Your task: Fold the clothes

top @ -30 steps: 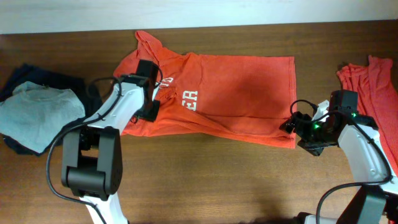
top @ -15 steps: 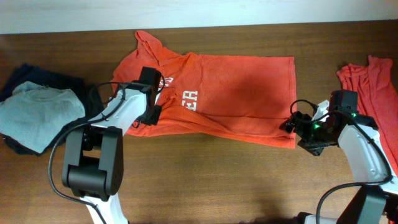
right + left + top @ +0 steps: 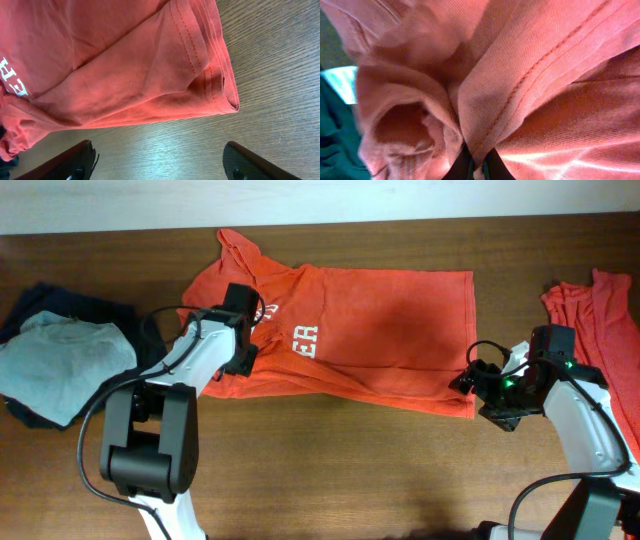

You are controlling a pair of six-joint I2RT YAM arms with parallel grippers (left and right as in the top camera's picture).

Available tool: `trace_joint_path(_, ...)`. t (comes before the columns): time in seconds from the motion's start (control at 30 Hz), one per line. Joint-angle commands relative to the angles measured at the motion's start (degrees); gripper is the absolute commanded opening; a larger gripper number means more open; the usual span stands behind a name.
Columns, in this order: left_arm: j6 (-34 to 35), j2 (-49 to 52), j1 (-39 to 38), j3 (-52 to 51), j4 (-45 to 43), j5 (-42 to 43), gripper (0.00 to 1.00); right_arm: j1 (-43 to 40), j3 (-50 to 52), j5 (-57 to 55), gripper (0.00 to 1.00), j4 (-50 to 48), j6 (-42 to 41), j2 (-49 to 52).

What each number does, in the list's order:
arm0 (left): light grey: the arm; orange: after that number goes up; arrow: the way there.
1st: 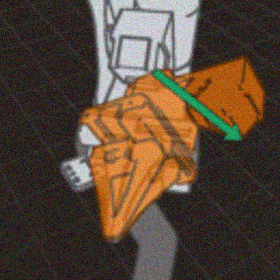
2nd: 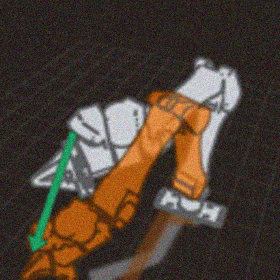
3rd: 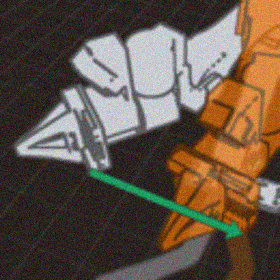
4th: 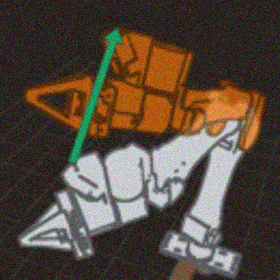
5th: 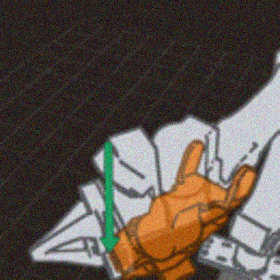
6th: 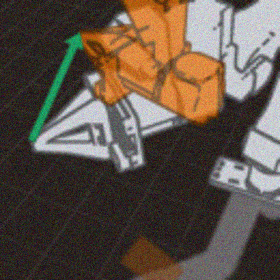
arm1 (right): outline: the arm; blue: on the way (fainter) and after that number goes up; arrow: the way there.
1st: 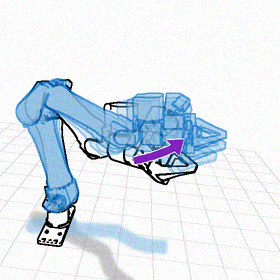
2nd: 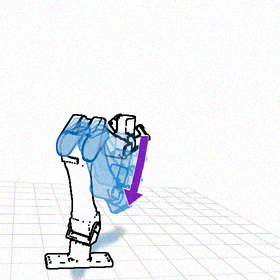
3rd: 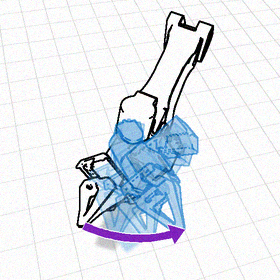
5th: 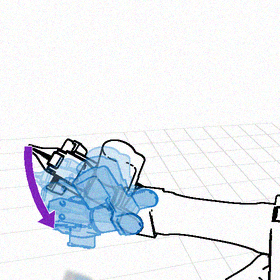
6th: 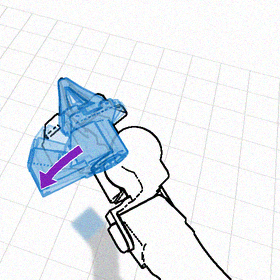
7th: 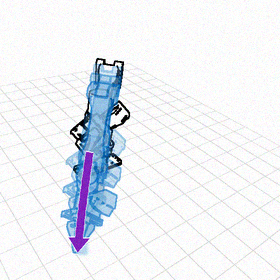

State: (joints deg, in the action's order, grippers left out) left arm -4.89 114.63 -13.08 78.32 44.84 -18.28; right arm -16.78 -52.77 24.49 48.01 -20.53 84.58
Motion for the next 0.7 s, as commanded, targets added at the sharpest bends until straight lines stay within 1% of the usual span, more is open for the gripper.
trace_joint_path(0.0, -0.9, -2.7, -0.5, 4.5, 2.3, -1.8, 0.07, 0.3, -0.8, -0.8, 0.87, 0.2, 0.6, -0.6)
trace_joint_path(0.1, -1.2, -3.3, -0.5, 7.0, 2.3, -5.2, 0.07, 0.3, -0.8, -0.8, 0.87, 0.2, 0.6, -0.6)
trace_joint_path(0.23, -4.6, -3.2, -0.5, 7.6, 0.3, -5.3, 0.08, 0.3, -0.8, -0.8, 0.87, 0.1, 0.6, -0.6)
trace_joint_path(0.27, -5.5, -3.2, -0.5, 7.6, 0.2, -5.0, 0.11, 0.3, -0.8, -0.8, 0.87, 0.1, 0.6, -0.6)
trace_joint_path(0.3, -5.8, -3.2, -0.5, 7.6, 0.2, -5.0, 0.11, 0.3, -0.8, -0.8, 0.87, 0.1, 0.6, -0.6)
trace_joint_path(0.4, -5.7, -3.2, -0.5, 7.6, 1.8, -4.9, 0.16, 0.3, -0.8, -0.8, 0.87, 0.0, 0.6, -0.6)
trace_joint_path(0.47, -5.7, -3.2, -0.5, 7.6, 2.5, -4.9, 0.16, 0.3, -0.8, -0.8, 0.87, 0.0, 0.6, -0.6)
trace_joint_path(0.53, -5.8, -3.2, -0.3, 7.6, 0.4, -5.2, 0.11, 0.3, -0.8, -0.8, 0.88, 0.0, 0.6, -0.6)
trace_joint_path(0.57, -5.9, -3.1, 0.2, 7.6, -3.2, -5.1, 0.01, 0.3, -0.8, -0.8, 0.88, 0.0, 0.6, -0.6)
trace_joint_path(0.6, -5.9, -3.1, 0.4, 7.6, -4.9, -5.1, 0.00, 0.3, -0.8, -0.8, 0.87, 0.0, 0.6, -0.6)
trace_joint_path(0.63, -5.9, -3.0, 1.1, 7.6, -10.1, -4.3, 0.00, 0.3, -0.8, -0.8, 0.87, 0.0, 0.6, -0.6)
trace_joint_path(0.67, -5.9, -2.9, 1.3, 7.6, -11.6, -3.4, 0.00, 0.3, -0.8, -0.8, 0.88, 0.0, 0.6, -0.6)
